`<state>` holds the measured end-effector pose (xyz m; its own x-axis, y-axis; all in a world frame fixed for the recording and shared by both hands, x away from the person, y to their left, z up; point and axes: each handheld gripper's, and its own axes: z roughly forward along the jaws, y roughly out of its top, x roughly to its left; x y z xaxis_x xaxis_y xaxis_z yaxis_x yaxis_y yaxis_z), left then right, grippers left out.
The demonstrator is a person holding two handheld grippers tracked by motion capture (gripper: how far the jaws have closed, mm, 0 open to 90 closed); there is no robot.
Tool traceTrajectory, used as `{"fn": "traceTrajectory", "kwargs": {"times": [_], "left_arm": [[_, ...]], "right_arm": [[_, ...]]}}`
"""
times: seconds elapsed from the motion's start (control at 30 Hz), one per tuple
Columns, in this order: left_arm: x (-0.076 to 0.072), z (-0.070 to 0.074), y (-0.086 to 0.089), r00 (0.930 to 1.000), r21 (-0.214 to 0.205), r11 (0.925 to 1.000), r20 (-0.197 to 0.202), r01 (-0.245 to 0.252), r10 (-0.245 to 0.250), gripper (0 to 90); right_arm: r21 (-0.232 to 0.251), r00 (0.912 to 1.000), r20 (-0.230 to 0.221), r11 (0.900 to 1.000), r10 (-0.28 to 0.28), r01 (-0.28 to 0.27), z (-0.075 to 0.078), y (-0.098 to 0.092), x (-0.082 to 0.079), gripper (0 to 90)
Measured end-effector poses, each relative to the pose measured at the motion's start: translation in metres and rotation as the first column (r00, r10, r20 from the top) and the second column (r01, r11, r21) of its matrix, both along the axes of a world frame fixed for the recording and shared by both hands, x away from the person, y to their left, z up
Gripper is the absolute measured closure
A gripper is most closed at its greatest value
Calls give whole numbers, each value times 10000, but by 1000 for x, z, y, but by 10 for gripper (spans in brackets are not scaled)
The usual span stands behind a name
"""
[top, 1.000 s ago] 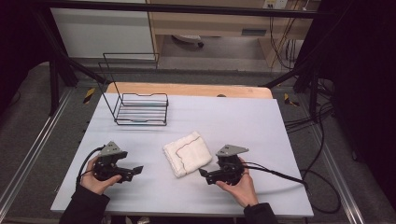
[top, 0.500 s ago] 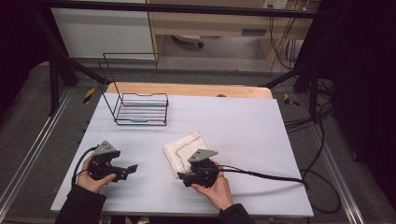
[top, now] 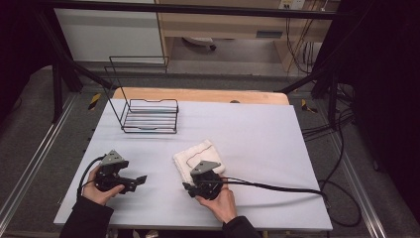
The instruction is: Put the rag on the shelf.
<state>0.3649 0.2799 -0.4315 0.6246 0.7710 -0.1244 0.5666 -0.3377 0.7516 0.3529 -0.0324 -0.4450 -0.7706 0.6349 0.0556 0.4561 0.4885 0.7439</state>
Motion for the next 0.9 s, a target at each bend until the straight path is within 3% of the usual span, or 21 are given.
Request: {"fn": "traceTrajectory", "kwargs": {"times": [0.3, 0.5, 0.7, 0.9], "left_arm": [[-1, 0, 0, 10000, 0, 10000, 10, -39, 39, 53], [-1, 1, -1, 10000, -50, 10000, 25, -57, 58, 55], [-3, 3, -6, 10000, -4, 10000, 54, 58, -58, 57], [-6, 9, -27, 9995, -245, 9992, 108, 312, -310, 68]], "right_arm": [[-420, 9997, 210, 9990, -147, 155, 0, -1, -2, 831], [-605, 9996, 210, 9980, 186, -173, 5, -6, -4, 850], [-589, 9985, -145, 9968, 528, -536, 10, -31, -10, 852], [-578, 9959, -357, 9946, 837, -857, 7, -56, -20, 837]]}}
